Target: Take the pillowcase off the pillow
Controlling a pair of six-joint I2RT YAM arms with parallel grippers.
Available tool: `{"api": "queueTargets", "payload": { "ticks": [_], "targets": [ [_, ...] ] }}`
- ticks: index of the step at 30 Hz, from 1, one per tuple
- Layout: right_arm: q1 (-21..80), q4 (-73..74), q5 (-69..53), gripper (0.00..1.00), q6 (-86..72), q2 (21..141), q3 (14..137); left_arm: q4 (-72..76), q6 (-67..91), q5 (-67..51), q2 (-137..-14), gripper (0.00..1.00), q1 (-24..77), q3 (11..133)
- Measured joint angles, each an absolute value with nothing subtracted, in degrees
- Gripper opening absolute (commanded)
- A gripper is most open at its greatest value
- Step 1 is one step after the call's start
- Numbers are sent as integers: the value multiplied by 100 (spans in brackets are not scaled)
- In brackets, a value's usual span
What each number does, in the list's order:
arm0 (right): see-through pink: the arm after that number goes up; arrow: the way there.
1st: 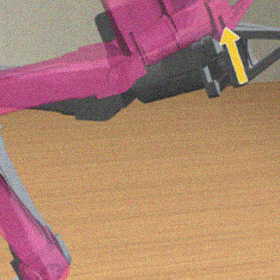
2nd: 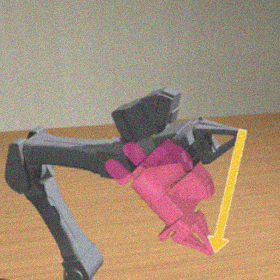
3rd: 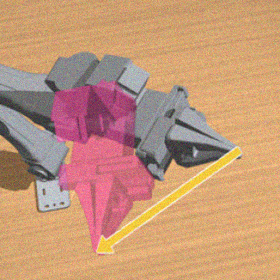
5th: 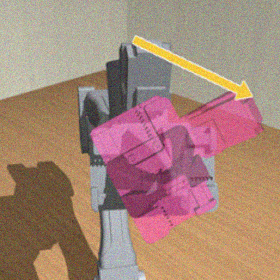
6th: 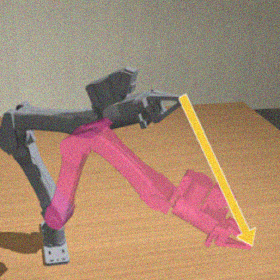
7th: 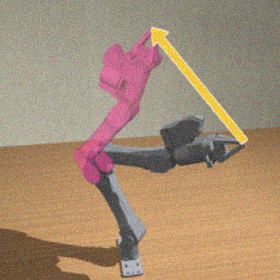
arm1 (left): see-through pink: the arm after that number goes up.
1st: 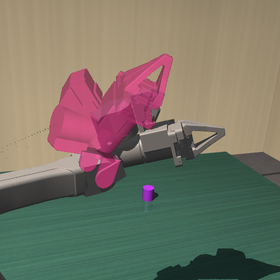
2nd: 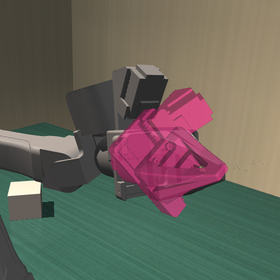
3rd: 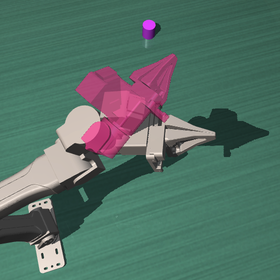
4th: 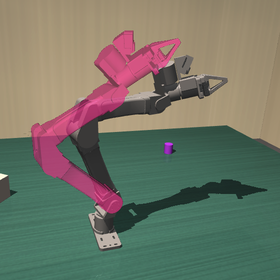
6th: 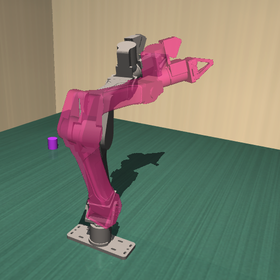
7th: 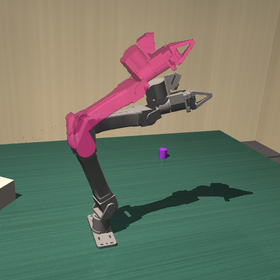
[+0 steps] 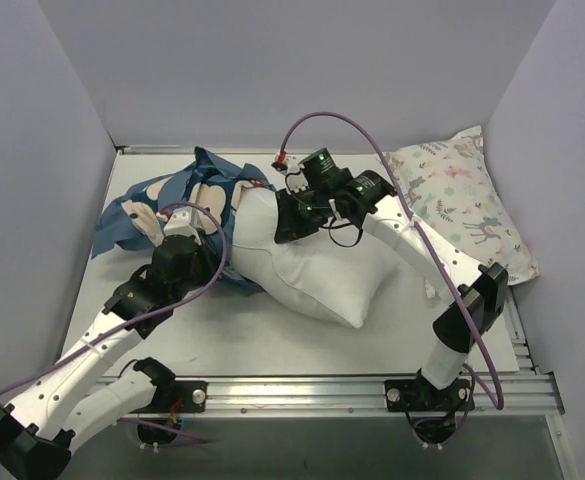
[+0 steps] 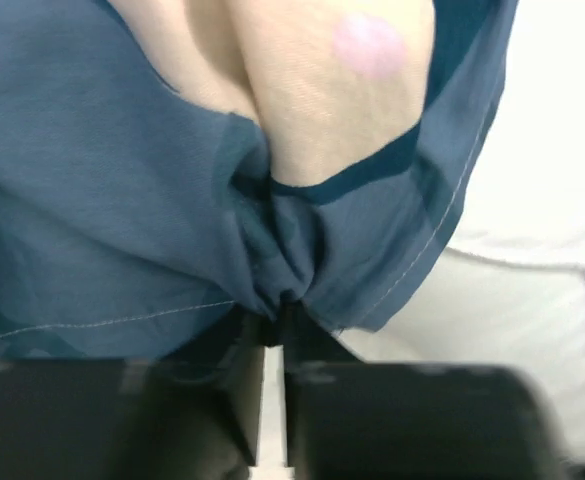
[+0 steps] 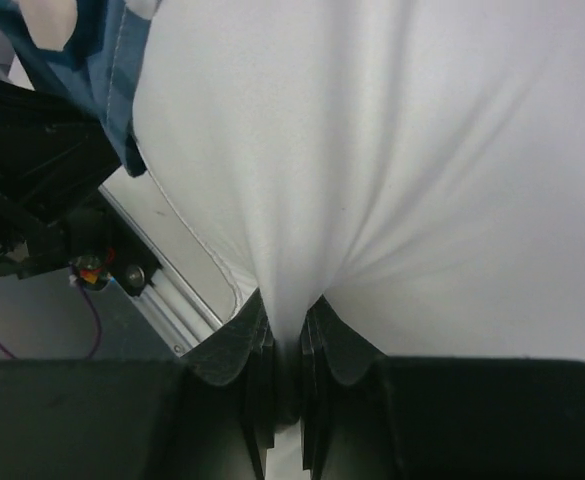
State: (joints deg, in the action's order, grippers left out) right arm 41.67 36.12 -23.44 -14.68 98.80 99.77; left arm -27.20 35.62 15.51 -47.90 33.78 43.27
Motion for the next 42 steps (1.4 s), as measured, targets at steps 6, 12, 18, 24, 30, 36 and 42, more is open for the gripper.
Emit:
{"api": "queueTargets", "payload": {
  "ticks": [6, 12, 18, 24, 30, 36, 42],
  "targets": [
    [3940, 3686, -2906, 0, -1723, 9467, 10042, -3326, 3374, 2298, -4794, 0, 3411, 5400],
    [3146, 3315, -4084, 0, -2362, 8739, 9808, -4108, 3109, 3135, -4976, 0, 3424, 7028],
    [2117, 2499, -4737, 0, -2923, 8541, 8919, -4552, 2842, 3223, -5531, 0, 3474, 7642],
    [1756, 2613, -3859, 12, -2740, 9592, 8582, -4563, 2707, 2910, -6949, 0, 3669, 7703],
    [1774, 2727, -2252, 74, -2410, 9979, 9039, -3776, 2683, 2803, -7752, 0, 3691, 7542],
    [2281, 3085, -423, 95, -1973, 9515, 9507, -3100, 2788, 2526, -8326, 0, 3507, 7644],
    [3328, 3020, 412, 100, -1559, 8729, 9362, -2491, 2908, 1986, -9080, 0, 3234, 8055]
  ]
}}
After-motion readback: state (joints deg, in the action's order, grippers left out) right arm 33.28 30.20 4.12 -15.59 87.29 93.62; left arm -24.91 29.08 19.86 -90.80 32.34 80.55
